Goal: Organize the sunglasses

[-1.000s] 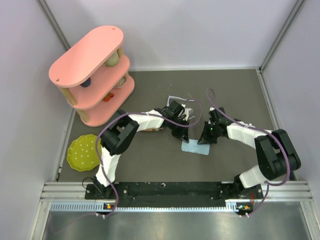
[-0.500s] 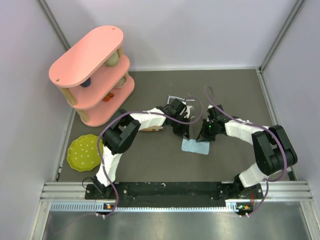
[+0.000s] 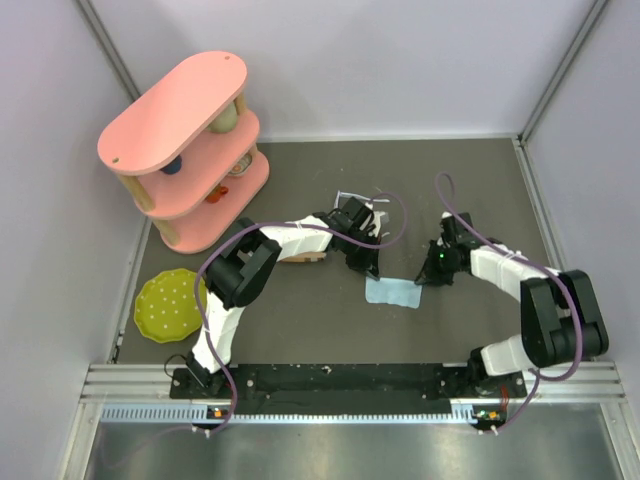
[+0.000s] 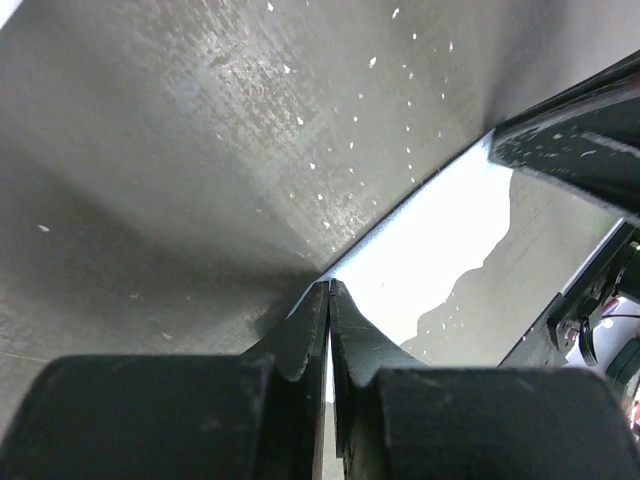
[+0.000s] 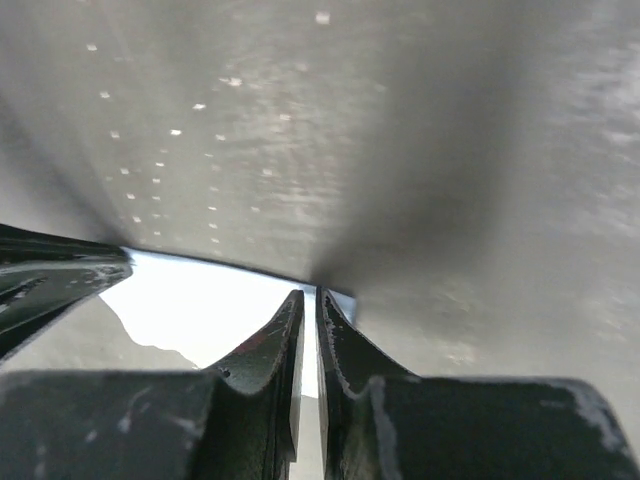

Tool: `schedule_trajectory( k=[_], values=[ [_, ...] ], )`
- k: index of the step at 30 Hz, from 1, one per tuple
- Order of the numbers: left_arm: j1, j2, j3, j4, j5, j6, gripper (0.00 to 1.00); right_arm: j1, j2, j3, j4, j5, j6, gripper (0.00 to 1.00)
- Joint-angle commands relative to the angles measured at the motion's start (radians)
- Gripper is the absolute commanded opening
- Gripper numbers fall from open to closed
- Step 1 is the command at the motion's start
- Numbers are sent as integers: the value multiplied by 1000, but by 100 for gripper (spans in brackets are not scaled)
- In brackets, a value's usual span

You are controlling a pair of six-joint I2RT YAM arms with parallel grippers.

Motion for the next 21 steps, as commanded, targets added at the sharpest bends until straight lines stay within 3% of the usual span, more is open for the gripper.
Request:
schedule_trajectory(
  k=[1, 10, 16, 21],
  values=[
    [5, 24, 11, -73, -66, 40, 7, -41, -80, -10, -109, 115, -43, 9],
    [4, -56, 85, -105, -101, 113, 27, -43, -238, 98, -216, 241, 5, 15],
    [18, -160, 142, -120, -139, 112, 41, -46, -319, 201, -233, 244, 22, 31],
    [63, -301, 99, -120, -219, 103, 49, -44, -341, 232, -226, 195, 25, 49]
  ],
)
